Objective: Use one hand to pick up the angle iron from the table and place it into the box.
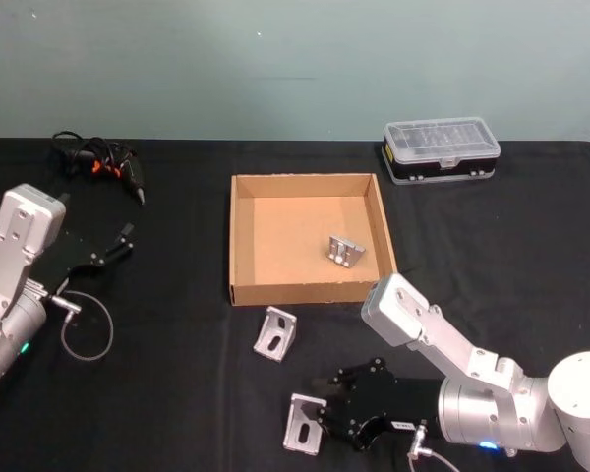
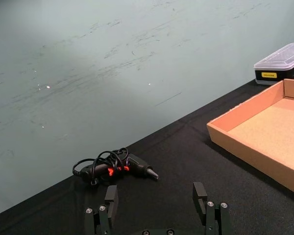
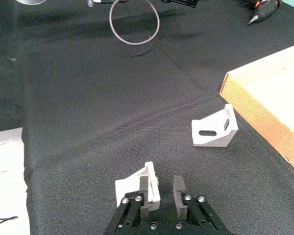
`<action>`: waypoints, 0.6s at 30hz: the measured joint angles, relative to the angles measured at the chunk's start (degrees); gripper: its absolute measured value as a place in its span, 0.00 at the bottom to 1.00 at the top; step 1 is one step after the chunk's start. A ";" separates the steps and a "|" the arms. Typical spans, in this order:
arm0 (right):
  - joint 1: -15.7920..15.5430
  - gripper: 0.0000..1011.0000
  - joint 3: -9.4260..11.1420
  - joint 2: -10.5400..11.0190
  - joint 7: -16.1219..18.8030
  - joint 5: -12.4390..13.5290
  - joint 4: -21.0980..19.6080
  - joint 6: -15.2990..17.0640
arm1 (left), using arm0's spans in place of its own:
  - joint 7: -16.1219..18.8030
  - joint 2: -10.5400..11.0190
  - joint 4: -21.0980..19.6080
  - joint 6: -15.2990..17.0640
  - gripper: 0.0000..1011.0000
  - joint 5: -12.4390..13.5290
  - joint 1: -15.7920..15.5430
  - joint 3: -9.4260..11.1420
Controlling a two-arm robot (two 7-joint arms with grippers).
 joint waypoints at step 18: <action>-0.46 0.08 0.82 0.47 -0.04 0.56 -0.61 -0.16 | 0.00 0.00 0.00 0.00 0.99 0.00 0.00 0.00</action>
